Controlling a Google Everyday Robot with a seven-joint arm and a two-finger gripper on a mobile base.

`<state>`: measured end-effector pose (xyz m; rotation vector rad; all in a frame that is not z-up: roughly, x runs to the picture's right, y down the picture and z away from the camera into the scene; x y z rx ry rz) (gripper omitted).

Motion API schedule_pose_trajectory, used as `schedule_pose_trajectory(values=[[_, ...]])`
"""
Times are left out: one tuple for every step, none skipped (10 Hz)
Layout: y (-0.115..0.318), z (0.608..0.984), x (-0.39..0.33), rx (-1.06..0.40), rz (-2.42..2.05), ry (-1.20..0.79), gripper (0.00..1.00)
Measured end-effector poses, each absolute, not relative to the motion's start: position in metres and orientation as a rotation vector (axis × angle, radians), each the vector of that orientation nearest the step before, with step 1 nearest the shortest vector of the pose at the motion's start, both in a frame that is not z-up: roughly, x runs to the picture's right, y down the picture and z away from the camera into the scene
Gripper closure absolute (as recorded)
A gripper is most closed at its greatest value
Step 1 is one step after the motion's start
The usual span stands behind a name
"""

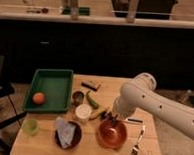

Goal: Place grapes in table surface

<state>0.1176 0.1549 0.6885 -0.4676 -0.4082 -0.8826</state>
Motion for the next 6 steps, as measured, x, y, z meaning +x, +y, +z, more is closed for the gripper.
schedule_pose_trajectory(values=[[0.152,0.685,0.116,-0.464,-0.883,-0.407,0.99],[0.148,0.681,0.115,-0.459,-0.884,-0.405,0.99],[0.145,0.677,0.114,-0.453,-0.884,-0.403,0.99],[0.143,0.675,0.113,-0.448,-0.884,-0.402,0.99],[0.139,0.671,0.112,-0.439,-0.883,-0.398,0.99],[0.135,0.667,0.112,-0.431,-0.881,-0.391,0.99]])
